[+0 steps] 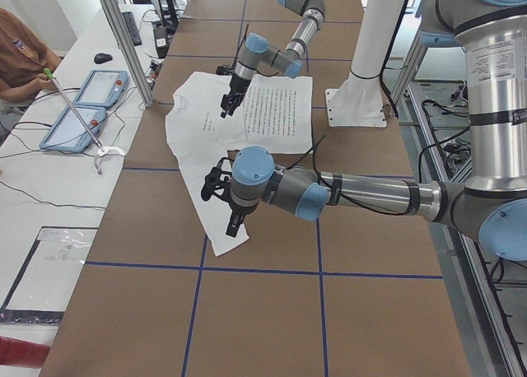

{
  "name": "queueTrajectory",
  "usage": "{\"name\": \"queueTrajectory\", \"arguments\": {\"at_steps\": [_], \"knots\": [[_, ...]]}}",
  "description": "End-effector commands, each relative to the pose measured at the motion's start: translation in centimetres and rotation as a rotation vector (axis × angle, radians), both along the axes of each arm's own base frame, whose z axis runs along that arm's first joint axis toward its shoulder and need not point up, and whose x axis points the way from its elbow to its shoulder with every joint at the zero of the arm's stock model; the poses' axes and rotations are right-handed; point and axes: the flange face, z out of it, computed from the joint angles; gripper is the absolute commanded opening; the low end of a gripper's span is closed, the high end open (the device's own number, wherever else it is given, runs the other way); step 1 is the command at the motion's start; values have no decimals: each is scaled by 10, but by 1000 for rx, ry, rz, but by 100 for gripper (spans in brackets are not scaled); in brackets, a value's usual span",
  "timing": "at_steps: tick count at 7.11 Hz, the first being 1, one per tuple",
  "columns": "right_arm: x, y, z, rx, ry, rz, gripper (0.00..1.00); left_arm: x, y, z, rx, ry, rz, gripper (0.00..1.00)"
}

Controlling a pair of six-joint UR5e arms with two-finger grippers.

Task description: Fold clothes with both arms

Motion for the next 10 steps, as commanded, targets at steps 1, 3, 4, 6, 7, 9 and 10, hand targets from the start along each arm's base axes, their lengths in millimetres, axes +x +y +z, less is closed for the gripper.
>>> {"name": "queueTrajectory", "arguments": {"at_steps": [1, 3, 4, 6, 7, 9, 10], "knots": [[11, -14, 21, -72, -15, 38, 99, 19, -16, 55, -52, -5, 39, 99], [50, -6, 55, -64, -45, 45, 100, 34, -92, 92, -87, -9, 50, 99], [79, 7, 84, -67, -62, 22, 100, 59, -119, 95, -100, -7, 68, 99], [167, 13, 138, -92, -94, -28, 100, 108, -119, 115, -135, 26, 55, 93], [200, 9, 159, -109, -97, -49, 100, 141, -113, 115, -165, 31, 78, 91], [205, 8, 169, -118, -90, -50, 100, 160, -107, 127, -187, 18, 108, 87], [206, 9, 171, -120, -87, -49, 100, 162, -104, 138, -205, 12, 115, 85]]}}
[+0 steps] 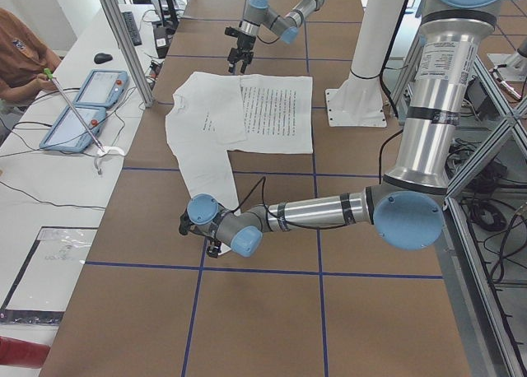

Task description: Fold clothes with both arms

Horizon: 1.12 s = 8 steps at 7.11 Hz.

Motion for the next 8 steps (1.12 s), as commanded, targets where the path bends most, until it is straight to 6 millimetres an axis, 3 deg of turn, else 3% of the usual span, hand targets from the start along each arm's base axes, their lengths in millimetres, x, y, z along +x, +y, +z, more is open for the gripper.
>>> {"name": "queueTrajectory", "arguments": {"at_steps": [1, 6, 8], "knots": [[3, 0, 4, -4, 3, -1, 100, 8, 4, 10, -19, -7, 14, 83], [5, 2, 1, 2, -3, -2, 100, 7, 7, 18, -34, -14, 13, 64], [8, 4, 1, 5, -7, -3, 100, 7, 7, 19, -34, -14, 14, 61]]}}
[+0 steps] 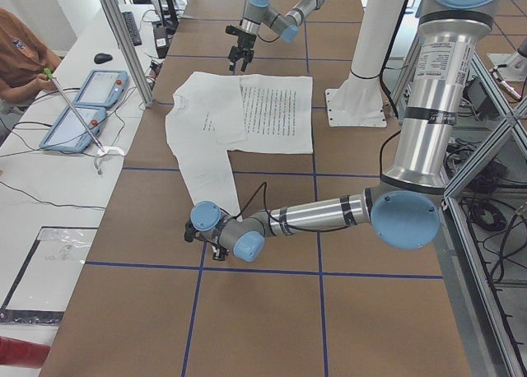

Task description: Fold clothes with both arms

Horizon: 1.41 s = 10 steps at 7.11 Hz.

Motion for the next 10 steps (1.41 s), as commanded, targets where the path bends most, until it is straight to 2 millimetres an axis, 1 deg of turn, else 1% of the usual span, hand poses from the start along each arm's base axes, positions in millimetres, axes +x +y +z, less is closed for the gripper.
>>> {"name": "queueTrajectory", "arguments": {"at_steps": [1, 2, 3, 5, 6, 7, 8, 9, 10], "knots": [[2, 1, 0, 1, -3, 0, 100, 0, 0, 0, -1, 0, -1, 55], [1, 1, 0, 1, -3, -1, 100, 0, 1, 2, -4, -1, -1, 39], [1, 1, 0, 1, -3, -1, 100, 0, 0, 1, -3, -1, -1, 0], [3, 1, -1, 2, -4, 0, 100, 1, -3, -9, 6, 7, -7, 0], [3, 1, -2, 3, -5, 0, 100, 2, -6, -27, 0, 19, -35, 0], [5, 3, -4, 6, -10, 0, 100, 2, -6, -27, 0, 19, -35, 0], [7, 3, -3, 5, -9, 2, 100, 3, -7, -27, -5, 16, -37, 0], [7, 3, -3, 6, -8, 3, 100, 4, -20, -31, 27, -27, -60, 36], [8, 2, -2, 5, -7, 5, 100, 0, -33, -28, 72, -117, -104, 61]]}}
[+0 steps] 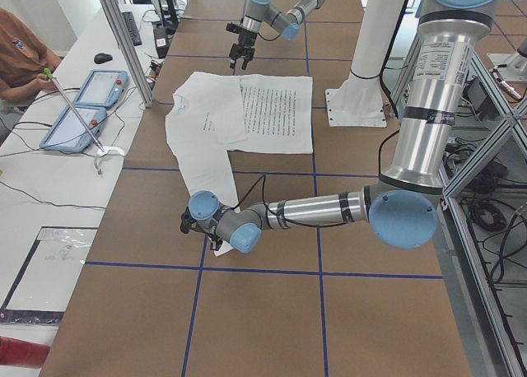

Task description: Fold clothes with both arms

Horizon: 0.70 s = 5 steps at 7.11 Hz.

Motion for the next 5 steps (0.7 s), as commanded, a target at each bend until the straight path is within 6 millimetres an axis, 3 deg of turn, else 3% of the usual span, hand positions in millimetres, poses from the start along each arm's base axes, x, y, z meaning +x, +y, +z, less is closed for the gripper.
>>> {"name": "queueTrajectory", "arguments": {"at_steps": [1, 5], "knots": [[2, 1, -1, 0, -2, 2, 100, -2, -20, 6, 43, -101, -47, 62], [3, 3, 1, -5, 4, 1, 100, -4, -13, 16, 17, -101, -45, 62]]}}
